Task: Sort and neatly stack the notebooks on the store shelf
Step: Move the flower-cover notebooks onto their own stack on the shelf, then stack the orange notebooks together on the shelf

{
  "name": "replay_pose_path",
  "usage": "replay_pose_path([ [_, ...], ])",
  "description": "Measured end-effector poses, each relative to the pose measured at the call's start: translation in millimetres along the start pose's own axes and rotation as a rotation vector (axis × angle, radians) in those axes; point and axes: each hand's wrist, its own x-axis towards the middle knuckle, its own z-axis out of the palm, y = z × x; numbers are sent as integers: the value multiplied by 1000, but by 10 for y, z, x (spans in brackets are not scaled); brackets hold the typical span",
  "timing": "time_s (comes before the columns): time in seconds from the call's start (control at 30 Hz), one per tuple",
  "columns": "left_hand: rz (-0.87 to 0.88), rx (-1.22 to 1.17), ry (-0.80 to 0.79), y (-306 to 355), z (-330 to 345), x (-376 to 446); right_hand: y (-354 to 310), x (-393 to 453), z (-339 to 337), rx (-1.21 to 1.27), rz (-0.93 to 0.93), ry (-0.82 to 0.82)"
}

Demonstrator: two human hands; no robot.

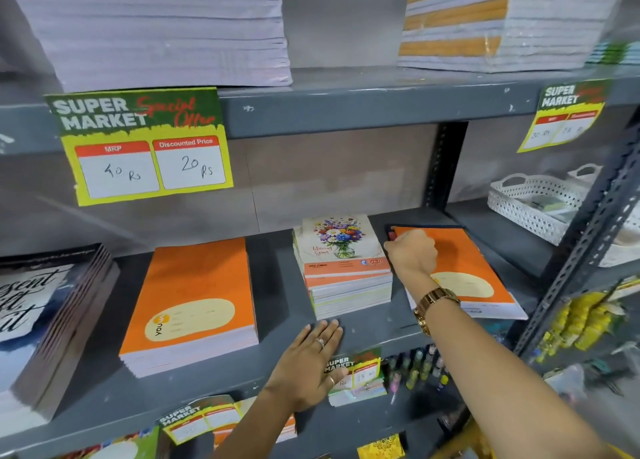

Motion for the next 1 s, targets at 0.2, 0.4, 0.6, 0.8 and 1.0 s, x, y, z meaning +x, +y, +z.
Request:
replay_pose_path([
  [0.2, 30, -70, 4, 207, -65, 220, 355, 183, -309, -72, 56, 67],
  [0.4, 45, -139, 10, 536, -162, 592, 843, 359, -654, -123, 154, 57],
  [0.6, 4, -196, 23, 859, -199, 1008, 1350, 531, -848, -236, 148, 23],
  [0.8, -36, -244, 13, 1119, -194, 1350, 1520, 704, -839, -283, 149, -46],
  [1.0, -229, -460, 90, 1307, -152, 1517, 1530, 879, -864, -278, 212, -114],
])
